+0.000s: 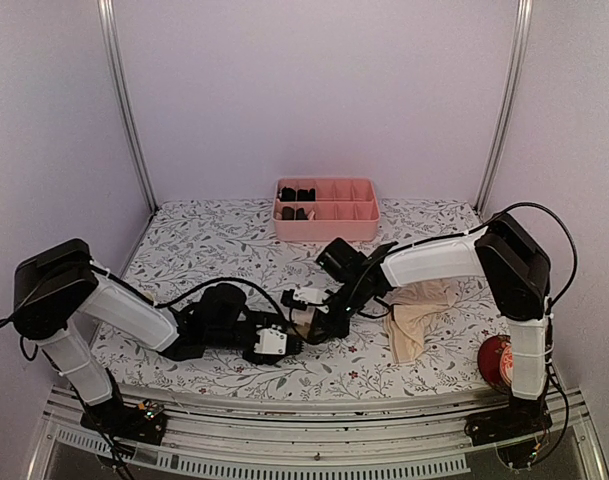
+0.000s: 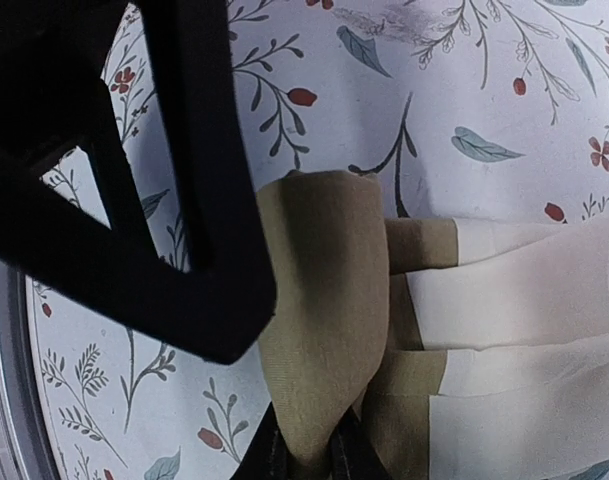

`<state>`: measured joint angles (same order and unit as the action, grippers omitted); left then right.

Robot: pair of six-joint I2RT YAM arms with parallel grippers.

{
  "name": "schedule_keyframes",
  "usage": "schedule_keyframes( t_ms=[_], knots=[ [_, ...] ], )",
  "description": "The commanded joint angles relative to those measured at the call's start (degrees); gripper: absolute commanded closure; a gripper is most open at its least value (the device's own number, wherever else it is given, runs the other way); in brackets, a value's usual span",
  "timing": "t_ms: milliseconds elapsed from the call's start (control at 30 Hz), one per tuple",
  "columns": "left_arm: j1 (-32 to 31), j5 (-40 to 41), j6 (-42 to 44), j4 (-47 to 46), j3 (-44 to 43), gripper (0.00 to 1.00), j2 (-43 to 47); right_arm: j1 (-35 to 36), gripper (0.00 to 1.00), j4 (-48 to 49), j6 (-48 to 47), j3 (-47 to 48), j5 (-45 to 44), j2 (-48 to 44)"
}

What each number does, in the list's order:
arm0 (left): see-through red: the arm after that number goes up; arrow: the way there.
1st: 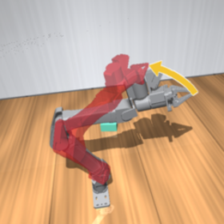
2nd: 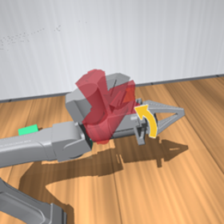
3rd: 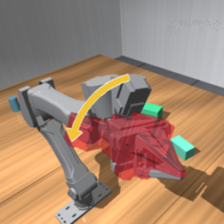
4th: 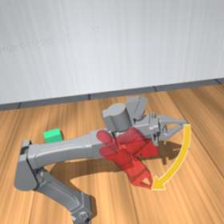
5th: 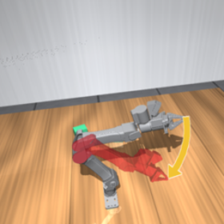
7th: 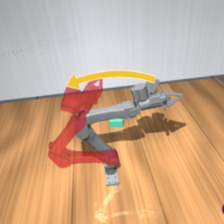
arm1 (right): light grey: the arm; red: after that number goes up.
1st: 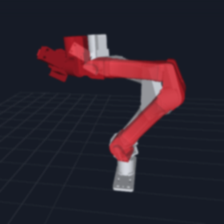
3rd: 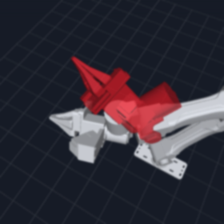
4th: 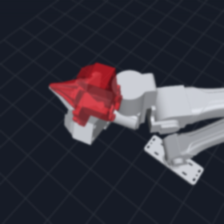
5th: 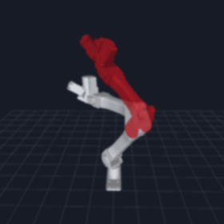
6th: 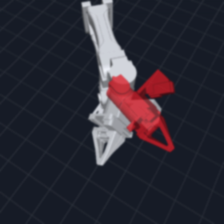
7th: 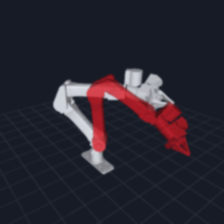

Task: Roll the underwear
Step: Roll the underwear at the center of the board.

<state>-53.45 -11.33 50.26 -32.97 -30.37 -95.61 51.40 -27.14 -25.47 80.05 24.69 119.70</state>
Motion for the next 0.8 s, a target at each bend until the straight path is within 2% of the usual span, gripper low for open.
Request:
schedule_keyframes(
  t_ms=[0,233,600,700,767],
  knots=[
    [-2.9,5.3,2.4,-3.3,0.3,0.4,-2.9,0.4,0.89,-7.4,0.1,-2.7,2.3,4.3],
    [-4.3,10.9,2.7,-5.8,-1.0,0.45,-7.0,0.4,0.9,-6.7,0.4,-3.6,1.7,4.2],
    [-4.5,15.6,2.3,-9.0,-1.8,0.43,-9.9,0.3,0.9,-6.3,0.6,-4.6,0.5,3.3],
    [-4.6,16.0,2.6,-8.3,-2.4,0.46,-10.9,0.3,0.9,-6.3,0.6,-4.6,0.3,3.3],
    [-4.6,15.9,2.6,-7.5,-2.7,0.54,-11.4,0.4,0.9,-6.3,0.7,-4.6,0.3,3.2]
  ],
)
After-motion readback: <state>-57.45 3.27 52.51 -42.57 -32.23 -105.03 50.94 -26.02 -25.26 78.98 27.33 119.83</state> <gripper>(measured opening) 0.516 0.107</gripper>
